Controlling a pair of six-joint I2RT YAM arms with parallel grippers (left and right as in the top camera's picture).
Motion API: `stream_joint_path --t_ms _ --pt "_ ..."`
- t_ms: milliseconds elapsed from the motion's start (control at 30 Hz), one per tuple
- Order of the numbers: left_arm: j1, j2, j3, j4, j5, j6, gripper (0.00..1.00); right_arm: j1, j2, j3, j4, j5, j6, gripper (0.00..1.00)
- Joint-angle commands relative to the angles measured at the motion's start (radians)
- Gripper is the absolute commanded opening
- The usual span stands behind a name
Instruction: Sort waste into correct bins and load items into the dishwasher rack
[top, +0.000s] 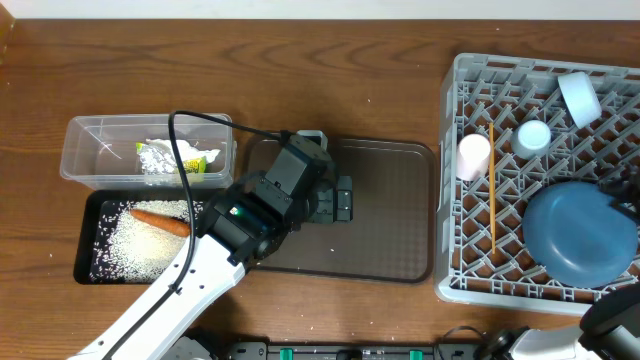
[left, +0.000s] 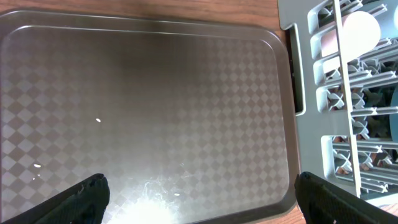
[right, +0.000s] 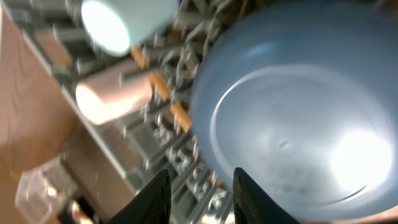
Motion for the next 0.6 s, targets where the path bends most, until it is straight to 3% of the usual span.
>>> stream_joint_path --t_ms 0,367,567 --pt "0.002 0.007 0.003 -0.001 -0.012 0.013 0.98 0.072 -0.026 0.014 -0.039 -0.018 -0.031 0.31" --pt "0.002 0.007 0.003 -0.001 -0.011 0.013 0.98 0.395 -0.026 0.014 -0.087 -0.029 -0.179 0.31" --pt "0.002 0.007 0.003 -0.001 -0.012 0.013 0.98 0.618 -0.026 0.007 -0.060 0.044 -0.110 0.36"
